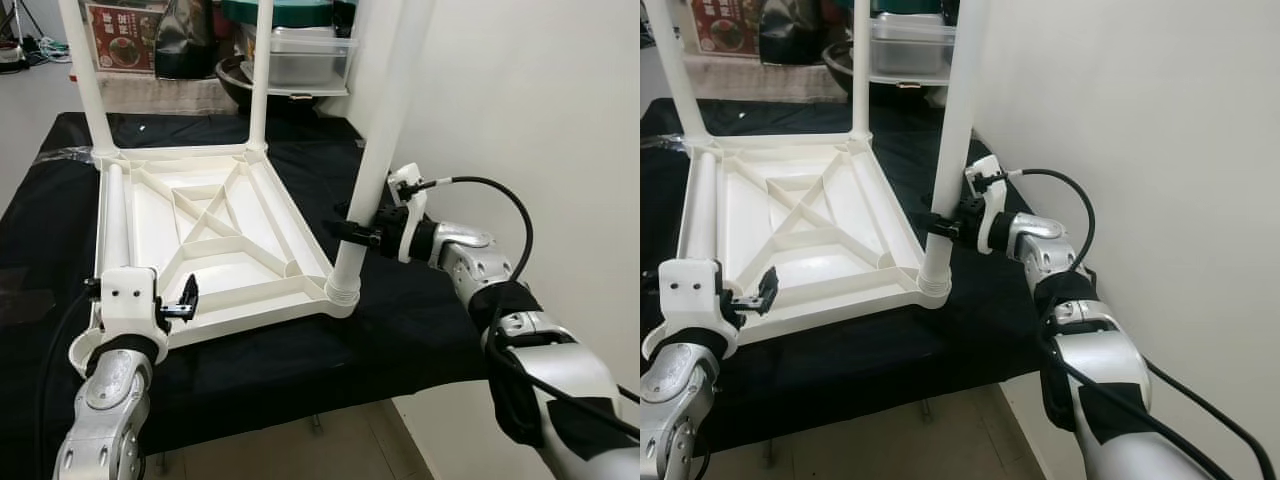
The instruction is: Building children table
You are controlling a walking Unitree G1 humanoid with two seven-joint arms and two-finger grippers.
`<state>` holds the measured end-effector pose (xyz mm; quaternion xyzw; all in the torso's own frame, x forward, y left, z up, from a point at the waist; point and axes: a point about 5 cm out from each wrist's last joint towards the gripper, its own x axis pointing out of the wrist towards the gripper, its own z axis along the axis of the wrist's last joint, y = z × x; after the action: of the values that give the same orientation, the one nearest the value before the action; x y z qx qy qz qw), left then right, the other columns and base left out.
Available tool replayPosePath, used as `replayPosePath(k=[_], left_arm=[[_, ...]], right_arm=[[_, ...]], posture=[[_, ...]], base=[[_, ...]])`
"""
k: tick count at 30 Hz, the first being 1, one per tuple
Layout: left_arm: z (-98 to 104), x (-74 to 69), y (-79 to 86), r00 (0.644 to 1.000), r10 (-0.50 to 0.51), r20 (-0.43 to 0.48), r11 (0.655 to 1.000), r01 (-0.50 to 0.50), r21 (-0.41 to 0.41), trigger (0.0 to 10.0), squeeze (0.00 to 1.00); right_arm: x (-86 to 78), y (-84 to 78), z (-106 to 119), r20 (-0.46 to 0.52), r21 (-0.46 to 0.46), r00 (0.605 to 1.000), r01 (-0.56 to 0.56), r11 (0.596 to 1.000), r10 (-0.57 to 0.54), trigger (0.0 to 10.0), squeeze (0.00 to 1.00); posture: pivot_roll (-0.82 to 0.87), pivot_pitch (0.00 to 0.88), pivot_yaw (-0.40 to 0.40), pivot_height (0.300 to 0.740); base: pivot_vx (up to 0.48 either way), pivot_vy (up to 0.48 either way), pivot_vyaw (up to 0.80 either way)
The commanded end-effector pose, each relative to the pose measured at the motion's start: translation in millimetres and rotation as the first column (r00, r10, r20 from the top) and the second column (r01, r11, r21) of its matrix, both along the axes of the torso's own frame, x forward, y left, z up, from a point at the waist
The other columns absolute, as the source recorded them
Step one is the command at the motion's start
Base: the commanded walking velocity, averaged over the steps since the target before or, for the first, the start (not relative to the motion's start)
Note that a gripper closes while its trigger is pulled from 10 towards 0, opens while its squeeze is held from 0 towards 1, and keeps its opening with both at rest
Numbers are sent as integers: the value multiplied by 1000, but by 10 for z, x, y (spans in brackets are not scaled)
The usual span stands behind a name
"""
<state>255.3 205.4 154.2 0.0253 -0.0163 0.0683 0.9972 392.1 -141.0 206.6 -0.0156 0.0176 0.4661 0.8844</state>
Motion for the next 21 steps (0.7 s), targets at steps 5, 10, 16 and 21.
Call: replayPosePath(k=[5,10,16,21], left_arm=[[7,-24,-13,1000,-8,4,1000,8,11,10000,0],[-1,-3,-22,1000,-2,-2,1000,3,17,10000,0],[-26,31,-19,1000,-1,-20,1000,1,10,10000,0],[-34,44,-14,1000,-3,-25,1000,3,-1,10000,0]], right_arm=[[124,-74,-256,-110,7,768,635,772,-631,0,0],[-124,137,-493,-188,56,551,832,552,-813,0,0],[-183,585,-450,-224,58,664,740,670,-714,0,0],[-84,613,-235,-166,88,752,655,750,-638,10000,1000]], posture=[[155,0,-161,740],[156,0,-155,740],[143,0,-144,740],[134,0,-154,740]], base=[[0,0,0],[0,0,0],[0,0,0],[0,0,0]])
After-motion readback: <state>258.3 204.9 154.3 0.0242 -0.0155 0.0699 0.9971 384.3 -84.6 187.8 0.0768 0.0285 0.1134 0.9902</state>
